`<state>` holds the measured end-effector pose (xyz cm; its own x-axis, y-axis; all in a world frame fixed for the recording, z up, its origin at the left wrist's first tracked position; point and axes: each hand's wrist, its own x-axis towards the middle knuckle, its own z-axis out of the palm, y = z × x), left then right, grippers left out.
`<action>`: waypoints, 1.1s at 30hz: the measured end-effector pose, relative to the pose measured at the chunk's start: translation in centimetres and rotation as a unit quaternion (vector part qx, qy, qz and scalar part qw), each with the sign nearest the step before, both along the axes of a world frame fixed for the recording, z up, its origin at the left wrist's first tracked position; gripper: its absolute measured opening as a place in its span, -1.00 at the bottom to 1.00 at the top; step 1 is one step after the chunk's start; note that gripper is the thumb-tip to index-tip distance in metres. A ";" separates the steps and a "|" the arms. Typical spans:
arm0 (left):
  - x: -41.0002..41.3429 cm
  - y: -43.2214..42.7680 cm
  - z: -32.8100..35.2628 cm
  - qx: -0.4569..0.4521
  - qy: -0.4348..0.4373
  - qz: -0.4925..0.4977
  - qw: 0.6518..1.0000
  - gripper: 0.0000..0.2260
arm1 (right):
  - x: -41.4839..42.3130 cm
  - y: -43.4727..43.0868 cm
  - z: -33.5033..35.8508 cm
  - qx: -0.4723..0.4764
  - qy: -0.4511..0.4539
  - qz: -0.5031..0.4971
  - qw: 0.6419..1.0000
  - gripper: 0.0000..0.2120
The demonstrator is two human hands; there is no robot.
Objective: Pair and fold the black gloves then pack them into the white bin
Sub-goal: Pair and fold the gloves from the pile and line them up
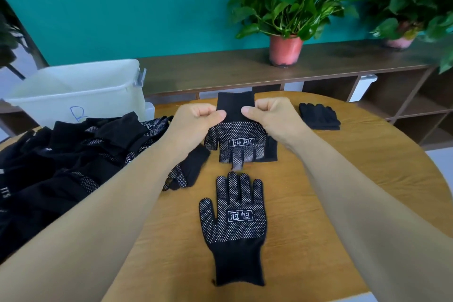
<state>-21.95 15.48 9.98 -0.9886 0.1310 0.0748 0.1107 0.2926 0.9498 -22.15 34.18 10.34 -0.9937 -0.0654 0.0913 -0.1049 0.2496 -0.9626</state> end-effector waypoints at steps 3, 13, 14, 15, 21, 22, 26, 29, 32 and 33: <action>0.0 -0.3 -1.0 -0.017 -0.004 -0.011 1.000 -0.80 | 0.1 0.2 -1.3 0.007 -0.011 0.003 1.000 -0.64; 2.2 -0.6 -3.7 -0.043 -0.016 -0.024 0.999 -0.79 | 1.7 0.3 -4.5 0.033 -0.026 0.025 0.999 -0.57; 2.5 -0.7 -3.5 -0.048 -0.006 -0.025 0.999 -0.79 | 2.1 0.4 -4.1 0.039 -0.015 0.026 0.999 -0.57; 3.1 -0.8 -3.4 -0.057 0.007 -0.026 0.998 -0.79 | 2.8 0.4 -3.8 0.052 -0.004 0.026 0.998 -0.57; 9.5 -1.6 -8.4 -0.090 0.049 -0.044 0.994 -0.70 | 10.2 0.9 -8.6 0.254 0.047 0.006 0.966 -0.65; 10.6 -1.8 -9.7 -0.097 0.050 -0.039 0.993 -0.73 | 11.5 0.8 -9.7 0.300 0.066 -0.002 0.952 -0.64; 12.9 -2.7 -13.4 -0.218 0.179 -0.038 0.959 -0.72 | 14.2 0.2 -12.2 0.377 0.232 -0.033 0.896 -0.78; 13.1 -3.1 -14.6 -0.279 0.278 -0.039 0.918 -0.74 | 14.4 0.3 -13.2 0.413 0.263 -0.010 0.872 -0.74; 13.3 -3.3 -15.1 -0.301 0.322 -0.045 0.896 -0.78 | 14.7 0.3 -13.1 0.438 0.281 0.010 0.854 -0.56; 13.4 -3.3 -15.2 -0.304 0.332 -0.042 0.892 -0.80 | 14.9 0.2 -13.0 0.444 0.292 0.013 0.847 -0.55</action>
